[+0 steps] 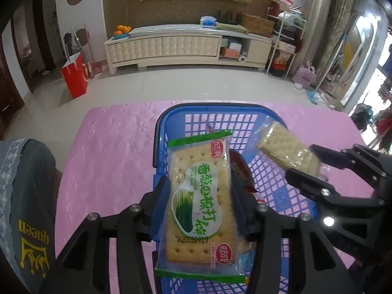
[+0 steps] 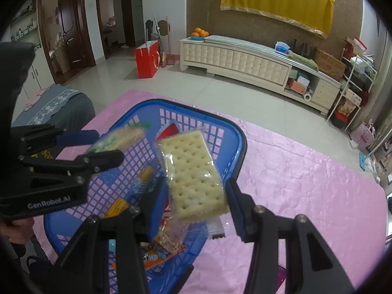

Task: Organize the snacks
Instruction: 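Carry both held cracker packs over the blue basket with both grippers, then open both grippers to drop the cracker packs into the basket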

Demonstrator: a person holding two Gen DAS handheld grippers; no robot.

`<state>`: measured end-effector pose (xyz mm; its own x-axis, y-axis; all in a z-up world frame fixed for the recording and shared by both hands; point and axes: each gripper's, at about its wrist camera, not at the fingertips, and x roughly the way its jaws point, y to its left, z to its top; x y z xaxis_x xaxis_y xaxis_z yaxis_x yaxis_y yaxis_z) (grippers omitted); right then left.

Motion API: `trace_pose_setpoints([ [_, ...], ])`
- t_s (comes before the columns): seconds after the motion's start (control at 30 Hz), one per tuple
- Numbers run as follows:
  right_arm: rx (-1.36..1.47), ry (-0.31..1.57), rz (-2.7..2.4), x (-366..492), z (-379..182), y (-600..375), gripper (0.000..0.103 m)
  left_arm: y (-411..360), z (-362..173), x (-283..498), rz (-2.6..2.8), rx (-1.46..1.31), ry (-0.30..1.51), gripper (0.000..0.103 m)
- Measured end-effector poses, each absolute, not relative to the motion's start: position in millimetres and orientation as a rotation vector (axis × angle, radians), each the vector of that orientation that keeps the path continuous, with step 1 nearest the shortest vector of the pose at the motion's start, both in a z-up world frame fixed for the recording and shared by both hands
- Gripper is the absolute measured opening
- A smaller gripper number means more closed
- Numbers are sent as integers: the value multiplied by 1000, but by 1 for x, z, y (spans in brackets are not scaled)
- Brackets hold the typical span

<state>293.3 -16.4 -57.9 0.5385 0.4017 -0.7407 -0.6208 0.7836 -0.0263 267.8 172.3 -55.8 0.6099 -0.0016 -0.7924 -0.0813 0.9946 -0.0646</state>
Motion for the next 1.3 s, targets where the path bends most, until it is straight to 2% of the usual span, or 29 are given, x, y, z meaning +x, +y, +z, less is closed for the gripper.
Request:
trace_pose_setpoints([
  [0.03,-303,793,621,294,-58,-17,53,173,-56,269,48,-91,912,64],
  [0.07,-302,789,623,291,-57,-19,53,172,-54,267,53,-78,902,70],
  [0.23,-286,797,625,289,-53,-22,53,172,-43,257,47,-41,859,75],
  [0.73,-326,818,695,272,-54,26,53,207,-30,211,85,-63,824,75],
  [1.3,-398,895,719,274,-87,49,54,231,-60,197,92,-135,833,75],
])
